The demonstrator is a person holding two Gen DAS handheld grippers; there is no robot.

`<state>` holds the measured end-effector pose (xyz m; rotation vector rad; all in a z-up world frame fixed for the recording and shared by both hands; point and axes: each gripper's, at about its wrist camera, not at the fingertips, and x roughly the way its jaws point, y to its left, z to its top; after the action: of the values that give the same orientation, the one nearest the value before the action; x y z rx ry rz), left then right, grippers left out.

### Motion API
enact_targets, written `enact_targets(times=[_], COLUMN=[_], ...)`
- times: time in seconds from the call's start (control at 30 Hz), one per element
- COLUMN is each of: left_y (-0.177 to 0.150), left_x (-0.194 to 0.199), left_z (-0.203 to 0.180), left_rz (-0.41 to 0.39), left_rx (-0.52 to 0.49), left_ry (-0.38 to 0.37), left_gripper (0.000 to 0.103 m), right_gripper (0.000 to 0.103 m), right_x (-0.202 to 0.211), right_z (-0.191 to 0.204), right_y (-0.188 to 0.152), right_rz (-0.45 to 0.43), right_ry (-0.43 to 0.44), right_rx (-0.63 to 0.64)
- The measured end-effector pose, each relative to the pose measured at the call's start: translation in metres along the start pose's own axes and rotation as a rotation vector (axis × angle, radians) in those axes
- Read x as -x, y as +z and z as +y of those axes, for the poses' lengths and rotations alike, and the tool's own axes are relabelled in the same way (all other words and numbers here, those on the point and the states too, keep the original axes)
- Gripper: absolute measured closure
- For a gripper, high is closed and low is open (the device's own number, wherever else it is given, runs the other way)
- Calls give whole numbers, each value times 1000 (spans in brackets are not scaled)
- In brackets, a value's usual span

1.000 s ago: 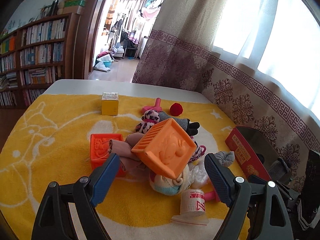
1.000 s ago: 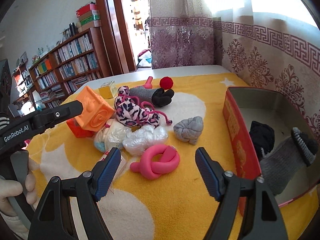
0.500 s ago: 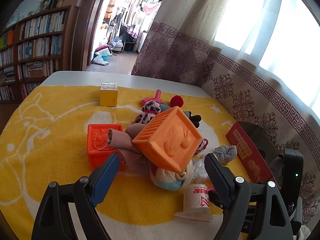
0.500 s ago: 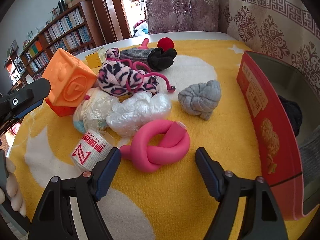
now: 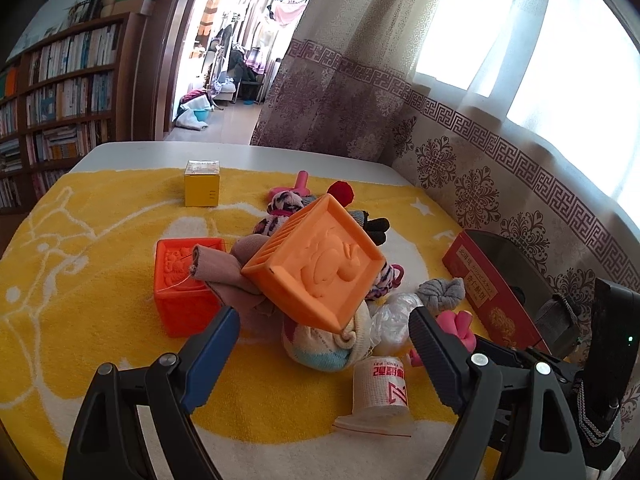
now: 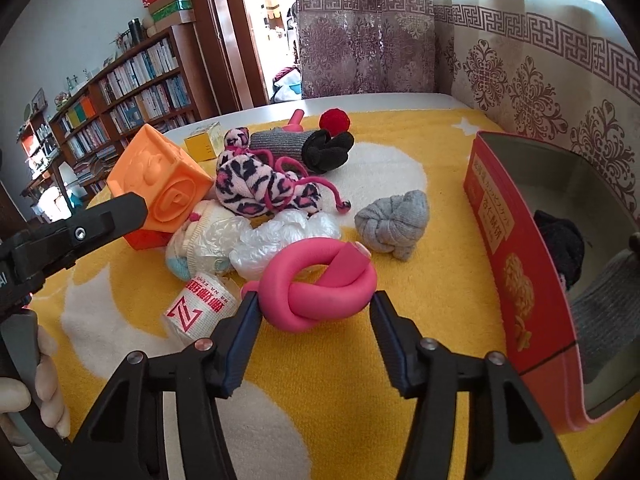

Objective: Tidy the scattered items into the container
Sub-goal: 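Grasp the pink knotted foam toy with the right gripper while the left grasps the white tape roll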

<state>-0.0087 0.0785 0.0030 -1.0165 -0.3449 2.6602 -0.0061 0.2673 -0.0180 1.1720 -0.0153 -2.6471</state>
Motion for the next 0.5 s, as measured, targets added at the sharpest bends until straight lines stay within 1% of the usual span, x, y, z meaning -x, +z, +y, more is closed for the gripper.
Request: enact_targets(times=[0.1,0.37,0.5], left_y=[-4,-19,-26], left_x=[-2,-13,-22], left_z=[-6,-29,-39], left_rz=[14,77,118], left_rx=[-22,-99,-137], left_ry=[-3,-5,-18], left_gripper=[15,15,15], right_gripper=[43,43,43], right_x=[12,50,63], right_z=[-6,-38,-55], right_y=[2,9,10], right_rz=[-47,-199,-240], right_ry=[-29,-111,-129], right_rx=[-12,-96,-144])
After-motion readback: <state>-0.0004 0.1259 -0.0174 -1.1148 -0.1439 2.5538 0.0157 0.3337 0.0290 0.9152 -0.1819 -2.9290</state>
